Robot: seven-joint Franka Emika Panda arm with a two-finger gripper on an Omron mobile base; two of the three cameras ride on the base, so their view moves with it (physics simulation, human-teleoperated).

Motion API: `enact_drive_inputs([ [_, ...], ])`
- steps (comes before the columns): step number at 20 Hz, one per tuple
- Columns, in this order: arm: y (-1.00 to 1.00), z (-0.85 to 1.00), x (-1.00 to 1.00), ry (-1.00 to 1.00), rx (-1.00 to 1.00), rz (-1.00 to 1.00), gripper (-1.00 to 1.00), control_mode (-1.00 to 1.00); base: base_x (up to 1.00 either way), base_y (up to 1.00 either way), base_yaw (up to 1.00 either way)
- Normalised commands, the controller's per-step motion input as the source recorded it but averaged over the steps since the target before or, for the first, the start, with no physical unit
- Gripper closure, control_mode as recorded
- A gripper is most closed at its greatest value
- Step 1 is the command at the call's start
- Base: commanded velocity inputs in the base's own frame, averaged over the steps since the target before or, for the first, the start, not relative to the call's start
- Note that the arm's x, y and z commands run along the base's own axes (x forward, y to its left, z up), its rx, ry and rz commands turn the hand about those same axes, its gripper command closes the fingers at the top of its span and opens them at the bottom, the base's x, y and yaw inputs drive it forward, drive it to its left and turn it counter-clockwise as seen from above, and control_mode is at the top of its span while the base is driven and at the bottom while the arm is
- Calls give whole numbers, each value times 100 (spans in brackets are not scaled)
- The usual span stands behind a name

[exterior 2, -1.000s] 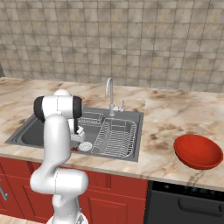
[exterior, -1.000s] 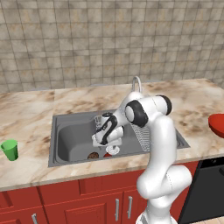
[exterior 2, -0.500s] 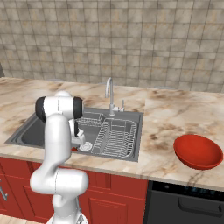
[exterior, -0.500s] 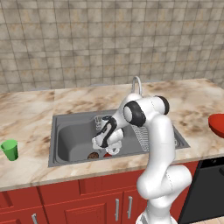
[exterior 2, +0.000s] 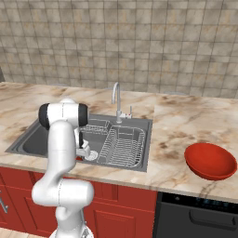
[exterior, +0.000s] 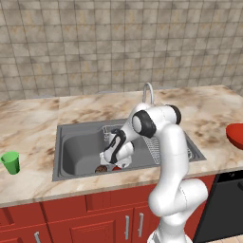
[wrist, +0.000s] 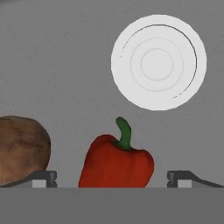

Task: Remove the bell pepper and potato from the sink. Then move the bowl and cup from the counter to the sink for washing.

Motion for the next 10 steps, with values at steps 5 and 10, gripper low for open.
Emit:
enact_drive_inputs([
  [5, 2, -17, -8, 0, 0, 0, -100, -100, 0, 0, 0],
  [10, 0, -17, -6, 0, 0, -1, -100, -100, 0, 0, 0],
])
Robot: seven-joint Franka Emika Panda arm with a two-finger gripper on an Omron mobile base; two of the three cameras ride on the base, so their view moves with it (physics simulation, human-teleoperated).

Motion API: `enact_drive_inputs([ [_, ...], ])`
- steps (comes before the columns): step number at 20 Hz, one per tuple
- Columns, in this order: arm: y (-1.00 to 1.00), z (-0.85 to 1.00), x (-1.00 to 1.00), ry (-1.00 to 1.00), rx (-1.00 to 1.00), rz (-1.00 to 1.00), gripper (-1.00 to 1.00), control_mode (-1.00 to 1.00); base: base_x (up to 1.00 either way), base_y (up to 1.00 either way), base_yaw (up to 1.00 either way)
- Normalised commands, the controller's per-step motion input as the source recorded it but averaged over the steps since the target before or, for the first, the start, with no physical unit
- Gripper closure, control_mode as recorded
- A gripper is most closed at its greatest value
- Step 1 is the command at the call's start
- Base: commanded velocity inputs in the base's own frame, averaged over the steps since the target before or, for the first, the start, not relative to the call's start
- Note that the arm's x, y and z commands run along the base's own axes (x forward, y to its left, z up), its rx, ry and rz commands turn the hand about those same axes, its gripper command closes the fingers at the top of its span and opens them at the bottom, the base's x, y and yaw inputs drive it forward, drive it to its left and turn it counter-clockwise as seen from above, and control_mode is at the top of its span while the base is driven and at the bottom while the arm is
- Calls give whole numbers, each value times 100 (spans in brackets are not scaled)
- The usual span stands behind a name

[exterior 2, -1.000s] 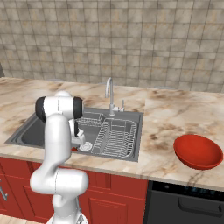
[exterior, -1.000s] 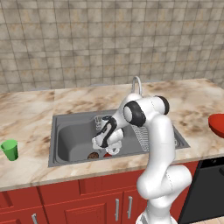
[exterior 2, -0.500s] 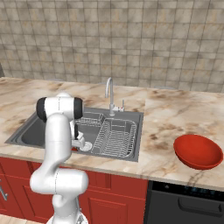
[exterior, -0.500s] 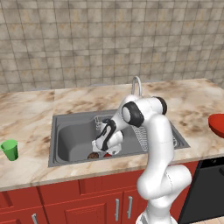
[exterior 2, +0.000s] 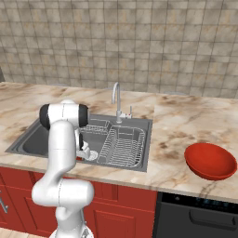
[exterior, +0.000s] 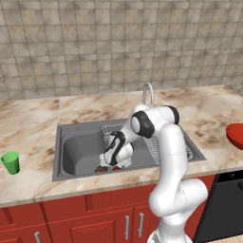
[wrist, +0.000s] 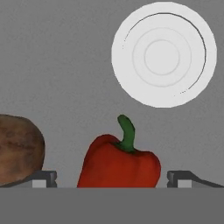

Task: Remove the bell pepper and potato from the sink. Then move the bowl and cup from the counter to the sink for washing.

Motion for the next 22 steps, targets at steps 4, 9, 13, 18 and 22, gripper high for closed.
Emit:
enact_drive_inputs([
  [4, 0, -14, -4, 0, 0, 0, -100, -100, 0, 0, 0],
  [9, 0, -15, -5, 0, 0, 0, -100, -100, 0, 0, 0],
  [13, 0, -17, -7, 0, 0, 0, -100, -100, 0, 0, 0],
  [18, 0, -16, -4, 0, 0, 0, -100, -100, 0, 0, 0],
  [22, 0, -16, -4, 0, 0, 0, -100, -100, 0, 0, 0],
])
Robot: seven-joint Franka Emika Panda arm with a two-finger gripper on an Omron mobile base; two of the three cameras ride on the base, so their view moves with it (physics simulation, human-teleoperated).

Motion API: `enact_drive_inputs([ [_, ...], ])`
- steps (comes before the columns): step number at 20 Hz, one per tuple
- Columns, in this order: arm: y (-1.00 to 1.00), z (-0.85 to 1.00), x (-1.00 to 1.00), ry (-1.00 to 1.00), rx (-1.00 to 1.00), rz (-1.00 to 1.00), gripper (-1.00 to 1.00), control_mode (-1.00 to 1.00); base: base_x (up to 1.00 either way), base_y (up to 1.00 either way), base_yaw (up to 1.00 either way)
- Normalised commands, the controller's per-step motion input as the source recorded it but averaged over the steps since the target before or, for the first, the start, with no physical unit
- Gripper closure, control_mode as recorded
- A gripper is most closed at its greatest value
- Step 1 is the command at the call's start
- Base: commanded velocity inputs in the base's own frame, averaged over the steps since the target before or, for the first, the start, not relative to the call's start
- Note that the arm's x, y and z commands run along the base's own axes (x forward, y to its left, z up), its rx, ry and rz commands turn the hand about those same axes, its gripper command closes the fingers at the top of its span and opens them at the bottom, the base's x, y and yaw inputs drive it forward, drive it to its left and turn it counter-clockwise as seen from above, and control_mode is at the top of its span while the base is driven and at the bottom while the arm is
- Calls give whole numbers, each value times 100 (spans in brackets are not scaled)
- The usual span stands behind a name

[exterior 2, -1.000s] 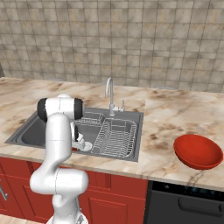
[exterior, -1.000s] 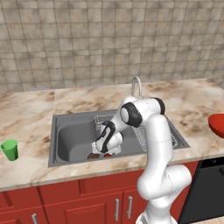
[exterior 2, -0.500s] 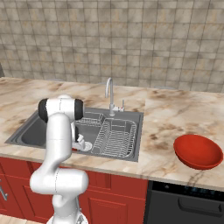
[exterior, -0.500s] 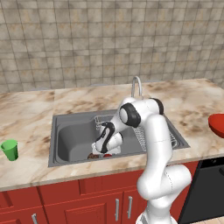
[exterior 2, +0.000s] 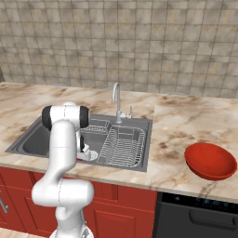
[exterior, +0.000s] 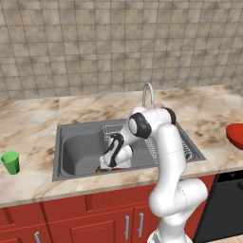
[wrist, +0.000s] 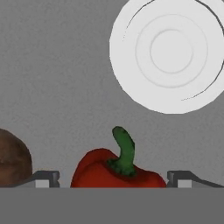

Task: Remove the bell pepper and potato from the sink. Then move the bowl and cup from the counter to the sink for washing.

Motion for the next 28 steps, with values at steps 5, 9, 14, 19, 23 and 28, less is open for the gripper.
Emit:
enact_drive_inputs([
  [5, 4, -16, -4, 0, 0, 0, 100, -100, 0, 0, 0],
  [9, 3, -14, -4, 0, 0, 0, 100, -100, 0, 0, 0],
  [14, 2, -12, -3, 0, 0, 0, 100, -100, 0, 0, 0],
  [19, 0, -4, 0, 0, -3, 0, 100, -100, 0, 0, 0],
  [23, 1, 2, 0, 3, -2, 0, 100, -100, 0, 0, 0],
  [28, 0, 8, -7, 9, -6, -1, 100, -100, 0, 0, 0],
])
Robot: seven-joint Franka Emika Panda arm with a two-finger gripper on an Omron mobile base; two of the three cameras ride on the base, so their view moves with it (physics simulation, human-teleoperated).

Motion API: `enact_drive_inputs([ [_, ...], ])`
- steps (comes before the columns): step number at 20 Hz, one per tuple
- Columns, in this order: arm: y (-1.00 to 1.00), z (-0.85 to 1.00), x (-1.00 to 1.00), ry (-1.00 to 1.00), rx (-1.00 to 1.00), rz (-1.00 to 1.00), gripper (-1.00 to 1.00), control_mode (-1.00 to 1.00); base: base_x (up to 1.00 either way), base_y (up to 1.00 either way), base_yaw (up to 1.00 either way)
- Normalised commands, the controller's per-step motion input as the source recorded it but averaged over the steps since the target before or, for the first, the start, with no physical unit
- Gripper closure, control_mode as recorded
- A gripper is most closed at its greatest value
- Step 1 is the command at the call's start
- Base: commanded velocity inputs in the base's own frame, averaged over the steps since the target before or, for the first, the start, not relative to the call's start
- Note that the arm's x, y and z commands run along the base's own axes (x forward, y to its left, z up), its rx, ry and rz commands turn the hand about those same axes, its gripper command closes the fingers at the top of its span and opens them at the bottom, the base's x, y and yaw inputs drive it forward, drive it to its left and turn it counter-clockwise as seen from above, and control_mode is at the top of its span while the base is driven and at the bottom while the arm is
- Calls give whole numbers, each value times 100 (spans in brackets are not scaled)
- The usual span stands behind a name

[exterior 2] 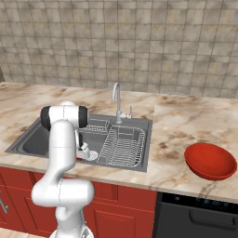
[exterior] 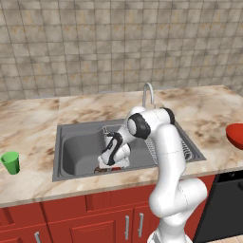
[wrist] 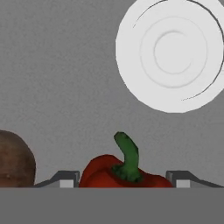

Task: Remove the bell pepper and potato from the sink. Then move the bowl and cup from the counter to the sink for washing.

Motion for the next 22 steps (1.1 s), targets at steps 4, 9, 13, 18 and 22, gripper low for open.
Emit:
enact_drive_inputs([
  [4, 0, 6, -9, 7, -6, -1, 100, -100, 0, 0, 0],
  [9, 1, 10, -3, 0, -5, 0, 100, -100, 0, 0, 0],
  [13, 0, 16, -4, 0, -3, 0, 100, -100, 0, 0, 0],
  [18, 0, 11, -5, 0, -3, 0, 100, -100, 0, 0, 0],
  [22, 0, 6, -6, 0, -5, 0, 100, -100, 0, 0, 0],
])
